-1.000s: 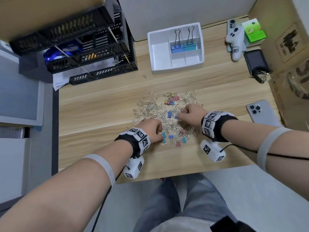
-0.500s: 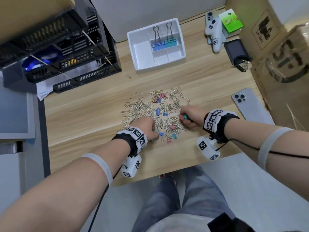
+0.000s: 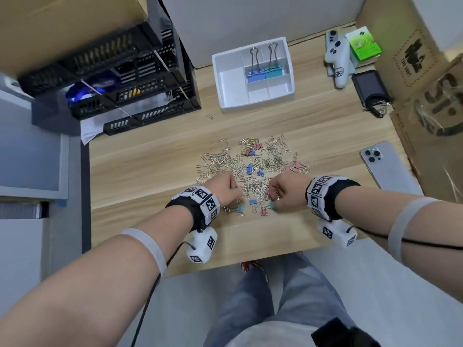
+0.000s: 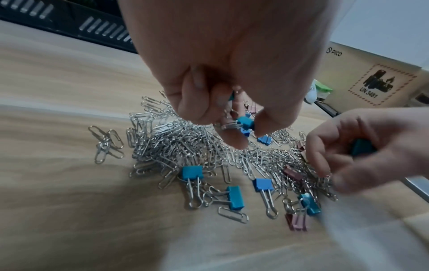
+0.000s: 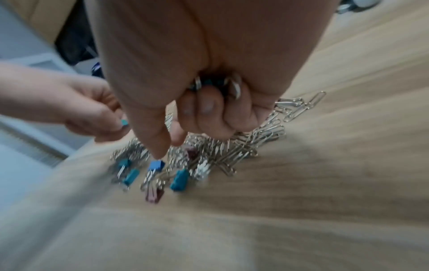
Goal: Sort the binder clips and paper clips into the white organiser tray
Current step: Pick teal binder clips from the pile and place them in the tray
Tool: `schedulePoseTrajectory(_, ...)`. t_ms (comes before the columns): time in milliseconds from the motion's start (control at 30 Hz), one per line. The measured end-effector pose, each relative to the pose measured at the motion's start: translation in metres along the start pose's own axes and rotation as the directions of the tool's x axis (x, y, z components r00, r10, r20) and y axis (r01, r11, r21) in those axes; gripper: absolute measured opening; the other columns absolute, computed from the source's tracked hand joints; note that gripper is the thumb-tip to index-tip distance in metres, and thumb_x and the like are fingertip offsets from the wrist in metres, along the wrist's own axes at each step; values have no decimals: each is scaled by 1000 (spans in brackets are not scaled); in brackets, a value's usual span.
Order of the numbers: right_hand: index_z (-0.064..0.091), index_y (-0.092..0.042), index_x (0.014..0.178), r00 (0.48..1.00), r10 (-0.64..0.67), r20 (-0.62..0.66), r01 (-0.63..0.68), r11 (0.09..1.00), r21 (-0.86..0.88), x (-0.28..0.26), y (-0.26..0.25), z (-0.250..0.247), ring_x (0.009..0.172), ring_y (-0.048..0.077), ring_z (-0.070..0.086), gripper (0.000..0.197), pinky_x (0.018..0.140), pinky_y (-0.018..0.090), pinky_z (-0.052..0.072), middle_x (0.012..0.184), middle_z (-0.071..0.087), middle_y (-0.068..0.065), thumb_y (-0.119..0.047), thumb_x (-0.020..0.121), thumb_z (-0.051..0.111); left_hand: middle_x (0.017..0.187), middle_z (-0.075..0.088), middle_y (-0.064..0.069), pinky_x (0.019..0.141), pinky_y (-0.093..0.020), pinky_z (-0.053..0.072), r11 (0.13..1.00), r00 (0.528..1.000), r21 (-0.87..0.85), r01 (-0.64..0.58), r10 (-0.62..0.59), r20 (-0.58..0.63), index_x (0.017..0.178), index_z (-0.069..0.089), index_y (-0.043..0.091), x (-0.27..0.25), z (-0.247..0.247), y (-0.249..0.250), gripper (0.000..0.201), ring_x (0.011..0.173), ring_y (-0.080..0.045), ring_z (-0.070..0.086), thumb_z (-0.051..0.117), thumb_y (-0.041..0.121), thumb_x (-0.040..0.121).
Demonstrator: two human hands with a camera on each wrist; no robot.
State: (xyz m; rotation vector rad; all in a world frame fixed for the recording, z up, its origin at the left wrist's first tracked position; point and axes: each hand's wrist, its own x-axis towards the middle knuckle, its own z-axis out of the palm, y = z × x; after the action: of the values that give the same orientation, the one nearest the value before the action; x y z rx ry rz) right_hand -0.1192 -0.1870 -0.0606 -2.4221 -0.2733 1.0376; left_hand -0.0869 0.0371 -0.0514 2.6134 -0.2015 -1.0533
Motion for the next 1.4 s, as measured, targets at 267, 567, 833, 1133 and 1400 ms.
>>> schedulePoseTrajectory(267,58,-29,91,992,-96,-80,72,962,-263,5,2,27,75,14,58,22,60,25,43,76,60,-12,-40,75,69,75,61,8,62,-29,51,976,993,208,-69,48,107,82,56,26,-11,12,-8,16,72,-18,61,63,38,75)
schedulePoseTrajectory(567,60,-23,87,992,-48,-118,37,995,-93,1,8,30,72,20,62,23,65,32,55,77,66,-3,-38,71,67,81,60,13,56,-22,40,944,985,280,-173,170,33,89,58,28,-8,32,-4,21,75,-11,58,72,34,75)
schedulePoseTrajectory(833,44,-18,65,976,121,-181,-54,940,338,-3,23,10,63,19,45,29,62,31,40,60,48,-2,-32,86,58,74,65,9,62,-28,54,960,993,257,-114,105,49,75,61,25,-5,26,-1,15,72,-15,63,70,37,72)
schedulePoseTrajectory(1133,42,-19,67,962,148,-228,-46,915,402,1,20,8,73,27,56,27,102,48,37,59,46,-2,-33,83,58,75,58,11,51,-21,39,883,985,436,-175,156,79,82,58,27,-13,29,1,29,72,-12,58,75,45,68)
schedulePoseTrajectory(1400,40,-21,67,962,166,-216,-66,912,405,-3,20,9,68,19,46,30,62,30,37,62,46,-3,-28,88,60,72,60,9,58,-25,49,938,988,309,-155,148,48,80,60,25,-8,30,2,15,70,-15,60,68,37,75)
